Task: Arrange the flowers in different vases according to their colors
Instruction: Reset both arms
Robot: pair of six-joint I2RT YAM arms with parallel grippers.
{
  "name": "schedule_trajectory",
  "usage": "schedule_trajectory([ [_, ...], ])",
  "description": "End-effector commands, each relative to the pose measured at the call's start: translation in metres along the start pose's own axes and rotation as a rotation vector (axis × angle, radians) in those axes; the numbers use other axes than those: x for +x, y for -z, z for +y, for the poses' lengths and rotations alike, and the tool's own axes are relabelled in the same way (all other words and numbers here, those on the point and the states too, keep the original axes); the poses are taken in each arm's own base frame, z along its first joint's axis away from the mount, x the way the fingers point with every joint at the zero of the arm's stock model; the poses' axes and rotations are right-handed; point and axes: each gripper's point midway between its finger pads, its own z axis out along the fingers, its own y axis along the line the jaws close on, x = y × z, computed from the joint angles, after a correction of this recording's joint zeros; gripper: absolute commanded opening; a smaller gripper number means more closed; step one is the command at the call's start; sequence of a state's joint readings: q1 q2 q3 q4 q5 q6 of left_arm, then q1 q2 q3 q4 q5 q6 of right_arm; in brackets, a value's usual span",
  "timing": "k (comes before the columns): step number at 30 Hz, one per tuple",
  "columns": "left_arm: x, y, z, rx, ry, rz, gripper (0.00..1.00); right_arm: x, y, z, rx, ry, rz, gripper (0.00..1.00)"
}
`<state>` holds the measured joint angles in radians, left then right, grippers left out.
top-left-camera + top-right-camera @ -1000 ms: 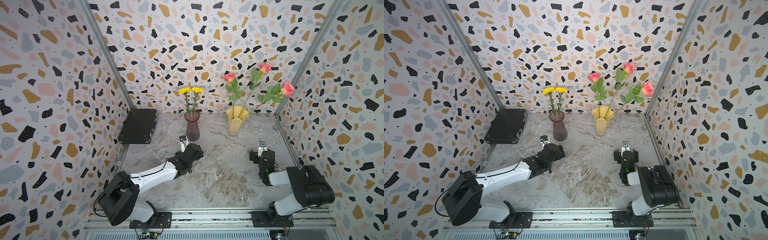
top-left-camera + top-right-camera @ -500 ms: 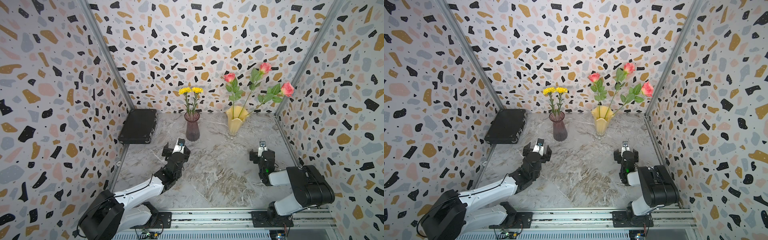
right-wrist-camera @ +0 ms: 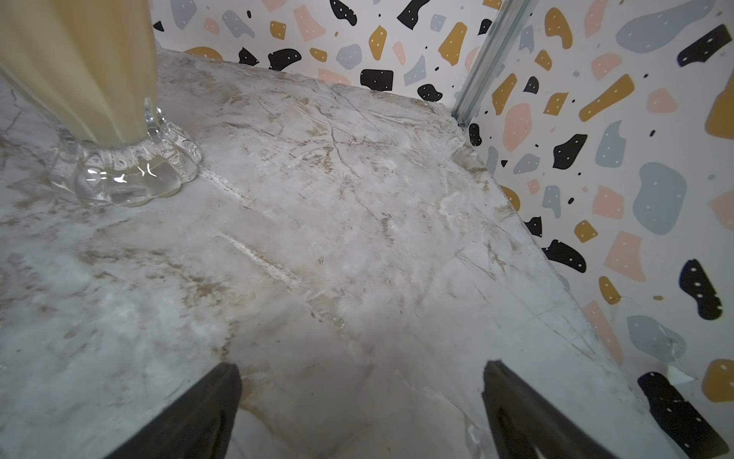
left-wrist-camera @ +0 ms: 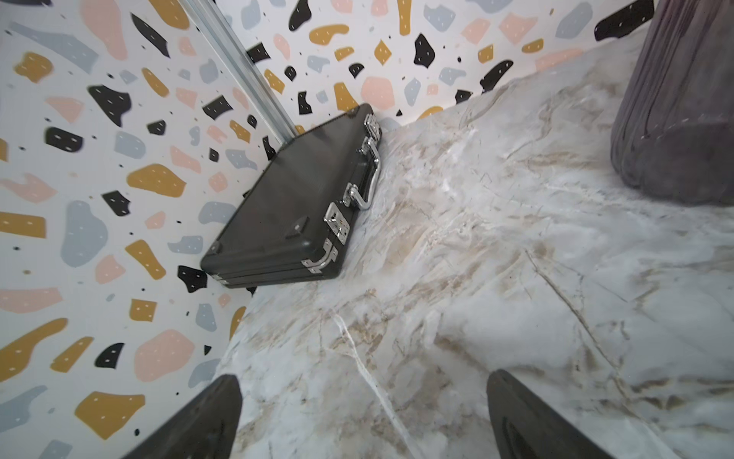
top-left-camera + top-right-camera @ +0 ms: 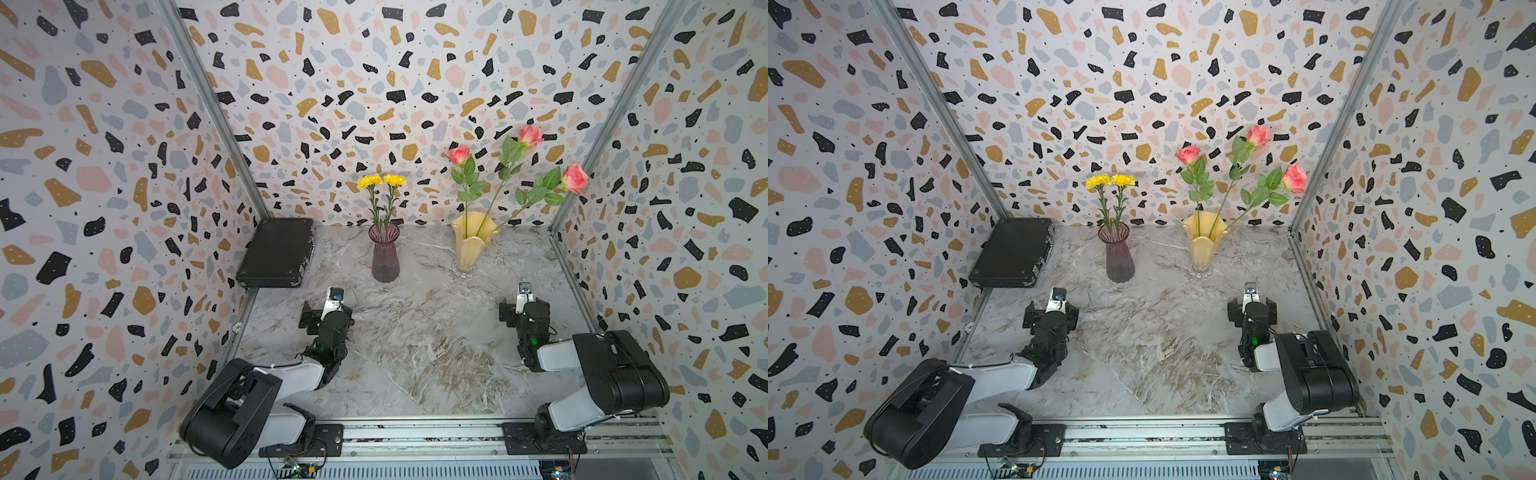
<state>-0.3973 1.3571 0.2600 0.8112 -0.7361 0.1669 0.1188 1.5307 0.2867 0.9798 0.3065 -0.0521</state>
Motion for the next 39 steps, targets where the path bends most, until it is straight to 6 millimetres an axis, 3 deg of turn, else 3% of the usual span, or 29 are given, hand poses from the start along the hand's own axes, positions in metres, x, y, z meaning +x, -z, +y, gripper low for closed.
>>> schedule_trajectory([
  [1, -0.022, -0.013, 0.008, 0.016, 0.151, -0.095, 0.99, -0.014, -0.001, -0.003, 0.009, -0.019, -0.038, 1.0],
  [6, -0.003, -0.039, 0.005, 0.182, 0.25, 0.035, 0.99, -0.014, -0.002, -0.003, 0.009, -0.019, -0.037, 1.0],
  [18, -0.001, -0.038, -0.002, 0.247, 0.253, 0.019, 0.99, -0.014, -0.001, -0.003, 0.009, -0.019, -0.037, 1.0],
  [24, -0.007, -0.032, -0.019, 0.355, 0.211, -0.011, 0.99, -0.015, -0.001, -0.003, 0.008, -0.02, -0.04, 1.0],
  [39, -0.007, -0.033, -0.017, 0.341, 0.217, -0.005, 1.0, -0.014, -0.001, -0.003, 0.009, -0.019, -0.039, 1.0],
])
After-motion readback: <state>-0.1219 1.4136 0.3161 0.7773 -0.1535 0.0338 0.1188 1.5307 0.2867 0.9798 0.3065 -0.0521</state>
